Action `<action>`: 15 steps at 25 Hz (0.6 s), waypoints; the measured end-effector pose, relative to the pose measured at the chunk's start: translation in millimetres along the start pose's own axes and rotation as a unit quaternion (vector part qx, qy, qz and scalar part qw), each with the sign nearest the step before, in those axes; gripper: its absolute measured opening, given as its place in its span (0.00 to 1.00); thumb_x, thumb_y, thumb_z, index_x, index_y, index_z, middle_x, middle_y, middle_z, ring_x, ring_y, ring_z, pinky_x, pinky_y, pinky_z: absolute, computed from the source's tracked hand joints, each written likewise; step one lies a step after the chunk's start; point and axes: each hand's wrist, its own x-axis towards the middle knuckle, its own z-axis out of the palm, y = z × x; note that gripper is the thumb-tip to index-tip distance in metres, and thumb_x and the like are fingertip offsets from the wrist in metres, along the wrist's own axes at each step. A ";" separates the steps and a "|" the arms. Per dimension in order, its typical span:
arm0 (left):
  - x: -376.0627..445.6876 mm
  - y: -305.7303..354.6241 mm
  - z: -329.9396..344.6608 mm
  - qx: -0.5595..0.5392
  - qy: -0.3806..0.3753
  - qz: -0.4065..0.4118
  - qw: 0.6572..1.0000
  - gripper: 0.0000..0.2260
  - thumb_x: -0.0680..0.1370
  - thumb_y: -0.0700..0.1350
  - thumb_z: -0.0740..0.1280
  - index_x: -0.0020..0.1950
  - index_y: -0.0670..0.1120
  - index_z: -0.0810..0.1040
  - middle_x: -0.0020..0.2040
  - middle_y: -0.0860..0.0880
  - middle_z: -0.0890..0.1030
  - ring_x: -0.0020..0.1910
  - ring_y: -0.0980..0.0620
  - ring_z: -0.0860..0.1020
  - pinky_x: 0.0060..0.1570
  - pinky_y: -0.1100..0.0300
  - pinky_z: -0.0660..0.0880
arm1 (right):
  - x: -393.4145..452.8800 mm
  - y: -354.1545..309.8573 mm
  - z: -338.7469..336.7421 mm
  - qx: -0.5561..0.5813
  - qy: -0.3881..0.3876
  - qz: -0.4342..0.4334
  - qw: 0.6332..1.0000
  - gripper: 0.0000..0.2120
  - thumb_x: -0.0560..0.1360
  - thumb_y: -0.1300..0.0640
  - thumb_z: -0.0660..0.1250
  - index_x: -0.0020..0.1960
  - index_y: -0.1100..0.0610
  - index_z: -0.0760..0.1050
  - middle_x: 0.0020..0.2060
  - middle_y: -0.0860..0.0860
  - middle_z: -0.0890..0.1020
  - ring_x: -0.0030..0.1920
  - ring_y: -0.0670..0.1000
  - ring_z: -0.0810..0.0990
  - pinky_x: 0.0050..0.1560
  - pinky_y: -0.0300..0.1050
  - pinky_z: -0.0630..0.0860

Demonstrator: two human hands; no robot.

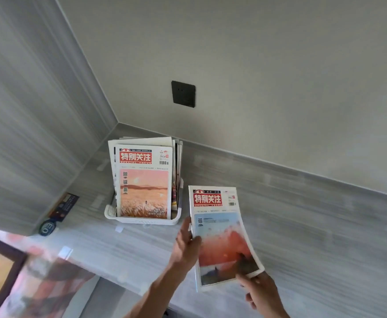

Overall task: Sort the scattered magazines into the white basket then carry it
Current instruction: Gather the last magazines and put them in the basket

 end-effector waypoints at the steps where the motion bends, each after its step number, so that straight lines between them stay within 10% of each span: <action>1: -1.7 5.1 -16.8 -0.007 -0.037 0.079 0.996 0.35 0.73 0.28 0.57 0.66 0.66 0.67 0.59 0.53 0.83 0.46 0.47 0.84 0.40 0.43 0.83 | 1.0 -6.8 -3.5 -0.007 0.015 -0.010 1.000 0.26 0.64 0.53 0.79 0.59 0.53 0.76 0.45 0.53 0.84 0.23 0.50 0.75 0.23 0.38 0.67; 4: -0.5 23.2 -73.8 -0.016 -0.108 0.204 0.973 0.30 0.77 0.24 0.55 0.73 0.50 0.63 0.66 0.44 0.79 0.61 0.42 0.79 0.52 0.44 0.81 | 6.8 -53.3 4.3 -0.023 -0.069 -0.093 0.993 0.40 0.67 0.60 0.78 0.71 0.44 0.61 0.61 0.47 0.77 0.26 0.48 0.79 0.25 0.40 0.72; 9: 10.2 45.9 -180.0 -0.031 -0.068 0.215 0.974 0.23 0.77 0.31 0.61 0.70 0.48 0.67 0.62 0.40 0.81 0.61 0.36 0.79 0.54 0.36 0.78 | -5.9 -164.3 91.6 0.022 -0.272 -0.196 0.942 0.24 0.66 0.57 0.78 0.61 0.48 0.77 0.51 0.51 0.85 0.42 0.53 0.84 0.38 0.47 0.78; 15: 71.7 55.7 -256.4 0.016 0.101 0.192 0.976 0.19 0.76 0.30 0.63 0.59 0.52 0.73 0.53 0.57 0.85 0.52 0.51 0.83 0.44 0.57 0.83 | -0.4 -224.4 174.9 0.032 -0.123 -0.263 0.957 0.06 0.75 0.63 0.70 0.52 0.58 0.80 0.40 0.56 0.87 0.39 0.54 0.86 0.33 0.40 0.79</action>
